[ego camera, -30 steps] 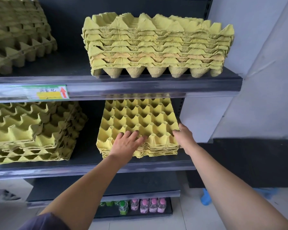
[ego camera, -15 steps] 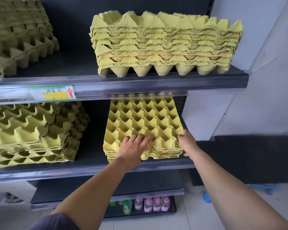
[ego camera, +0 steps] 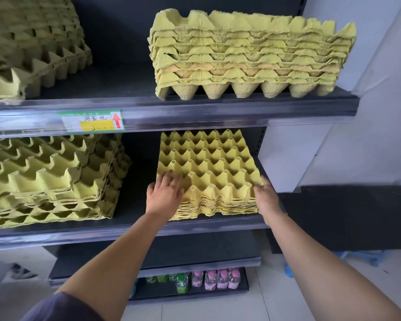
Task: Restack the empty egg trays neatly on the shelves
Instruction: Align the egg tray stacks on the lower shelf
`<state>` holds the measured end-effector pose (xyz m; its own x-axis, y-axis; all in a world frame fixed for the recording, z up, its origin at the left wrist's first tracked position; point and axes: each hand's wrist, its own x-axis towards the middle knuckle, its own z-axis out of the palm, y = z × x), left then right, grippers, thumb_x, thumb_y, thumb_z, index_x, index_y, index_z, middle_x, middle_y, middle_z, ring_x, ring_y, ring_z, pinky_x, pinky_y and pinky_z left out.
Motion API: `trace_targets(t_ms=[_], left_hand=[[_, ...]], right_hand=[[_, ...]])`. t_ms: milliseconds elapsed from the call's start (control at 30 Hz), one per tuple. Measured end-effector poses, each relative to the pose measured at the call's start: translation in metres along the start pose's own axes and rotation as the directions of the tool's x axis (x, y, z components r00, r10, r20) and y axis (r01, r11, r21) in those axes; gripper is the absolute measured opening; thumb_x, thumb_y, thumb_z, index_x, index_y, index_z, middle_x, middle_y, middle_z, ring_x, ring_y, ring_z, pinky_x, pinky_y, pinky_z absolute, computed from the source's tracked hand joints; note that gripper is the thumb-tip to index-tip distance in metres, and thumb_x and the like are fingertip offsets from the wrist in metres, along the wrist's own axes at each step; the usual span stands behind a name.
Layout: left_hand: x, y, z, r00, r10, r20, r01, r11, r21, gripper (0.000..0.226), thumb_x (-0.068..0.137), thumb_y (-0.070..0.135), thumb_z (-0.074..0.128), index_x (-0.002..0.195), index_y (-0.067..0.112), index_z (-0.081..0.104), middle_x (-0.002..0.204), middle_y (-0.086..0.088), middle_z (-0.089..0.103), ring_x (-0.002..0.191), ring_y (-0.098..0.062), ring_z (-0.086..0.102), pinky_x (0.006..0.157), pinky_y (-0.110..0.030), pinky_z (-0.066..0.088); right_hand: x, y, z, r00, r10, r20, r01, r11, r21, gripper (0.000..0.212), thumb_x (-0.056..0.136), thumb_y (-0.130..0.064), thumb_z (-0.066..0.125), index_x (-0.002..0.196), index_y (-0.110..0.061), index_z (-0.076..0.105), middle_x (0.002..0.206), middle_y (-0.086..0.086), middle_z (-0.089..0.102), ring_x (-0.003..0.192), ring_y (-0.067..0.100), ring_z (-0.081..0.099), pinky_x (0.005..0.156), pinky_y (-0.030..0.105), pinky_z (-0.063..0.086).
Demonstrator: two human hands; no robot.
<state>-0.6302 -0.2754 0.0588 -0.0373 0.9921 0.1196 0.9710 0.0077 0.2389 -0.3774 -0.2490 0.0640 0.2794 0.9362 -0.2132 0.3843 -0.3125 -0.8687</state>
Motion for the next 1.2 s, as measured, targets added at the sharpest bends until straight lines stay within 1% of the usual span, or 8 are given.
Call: trace_targets(t_ms=[167,267,367,500,633,833,1033,1200], left_hand=[[-0.003,-0.004,0.002,0.944,-0.282,-0.172,0.196,0.896,-0.399,0.052,0.096,0.037,0.045,0.144,0.023,0.030,0.151,-0.007,0.020,0.139,-0.028,0.018,0.108,-0.049,0.019],[0.000,-0.008,0.003,0.863,-0.483,0.149,0.428,0.542,-0.723,0.065,0.095,0.043,0.044,0.149,0.021,0.015,0.152,-0.011,0.020,0.136,-0.032,0.027,0.110,-0.049,0.025],[0.002,-0.015,0.010,0.777,-0.493,0.391,0.520,0.153,-0.841,0.063,0.092,0.043,0.052,0.144,0.017,0.029,0.141,-0.009,0.043,0.126,-0.031,0.044,0.107,-0.046,0.034],[0.000,-0.018,0.016,0.687,-0.464,0.558,0.620,-0.025,-0.784,0.056,0.085,0.047,0.060,0.128,0.015,0.045,0.119,-0.009,0.058,0.108,-0.029,0.055,0.098,-0.046,0.044],[0.002,-0.019,0.014,0.688,-0.468,0.554,0.595,-0.072,-0.800,0.042,0.091,0.036,0.054,0.126,0.015,0.045,0.101,-0.006,0.057,0.087,-0.022,0.054,0.076,-0.037,0.043],[-0.003,-0.023,0.009,0.703,-0.541,0.461,0.551,0.005,-0.835,0.043,0.089,0.036,0.052,0.123,0.011,0.050,0.112,-0.008,0.056,0.102,-0.026,0.051,0.090,-0.041,0.040],[-0.002,-0.022,-0.010,0.725,-0.551,0.412,0.503,0.016,-0.864,0.041,0.087,0.038,0.052,0.116,0.009,0.053,0.104,-0.010,0.060,0.097,-0.027,0.056,0.086,-0.041,0.045],[0.004,-0.016,-0.027,0.744,-0.534,0.402,0.485,0.017,-0.874,0.057,0.077,0.053,0.056,0.118,0.013,0.052,0.108,-0.012,0.063,0.099,-0.030,0.059,0.092,-0.047,0.048]], right_hand=[[0.007,0.004,0.004,0.980,0.196,-0.031,-0.193,0.979,0.070,0.042,0.095,-0.034,0.040,0.132,-0.015,0.046,0.114,0.007,0.049,0.103,0.028,0.048,0.093,0.048,0.046],[0.009,0.006,0.008,0.951,0.308,-0.019,-0.299,0.936,0.186,0.054,0.092,-0.047,0.044,0.136,-0.016,0.042,0.126,0.010,0.045,0.113,0.034,0.047,0.084,0.050,0.047],[0.012,0.008,0.012,0.921,0.388,0.032,-0.384,0.890,0.247,0.072,0.088,-0.061,0.047,0.143,-0.018,0.034,0.144,0.010,0.039,0.125,0.036,0.043,0.095,0.052,0.040],[0.016,0.012,0.013,0.913,0.405,0.048,-0.404,0.883,0.240,0.071,0.087,-0.062,0.046,0.140,-0.016,0.038,0.139,0.010,0.042,0.119,0.033,0.046,0.099,0.049,0.041],[0.015,0.012,0.015,0.934,0.357,-0.006,-0.344,0.902,0.260,0.047,0.087,-0.050,0.052,0.115,-0.012,0.049,0.119,0.008,0.053,0.106,0.029,0.051,0.095,0.046,0.047],[0.006,0.003,0.014,0.955,0.290,-0.065,-0.255,0.911,0.324,0.035,0.087,-0.044,0.055,0.100,-0.012,0.048,0.096,0.005,0.049,0.094,0.025,0.046,0.095,0.050,0.047],[0.011,-0.014,0.009,0.964,0.264,0.026,-0.252,0.882,0.398,0.067,0.048,-0.065,0.058,0.095,-0.017,0.061,0.104,0.009,0.065,0.096,0.030,0.062,0.089,0.050,0.052],[0.020,-0.018,0.002,0.957,0.275,0.089,-0.287,0.866,0.409,0.075,0.043,-0.062,0.066,0.102,-0.016,0.060,0.105,0.009,0.066,0.097,0.032,0.063,0.089,0.051,0.051]])
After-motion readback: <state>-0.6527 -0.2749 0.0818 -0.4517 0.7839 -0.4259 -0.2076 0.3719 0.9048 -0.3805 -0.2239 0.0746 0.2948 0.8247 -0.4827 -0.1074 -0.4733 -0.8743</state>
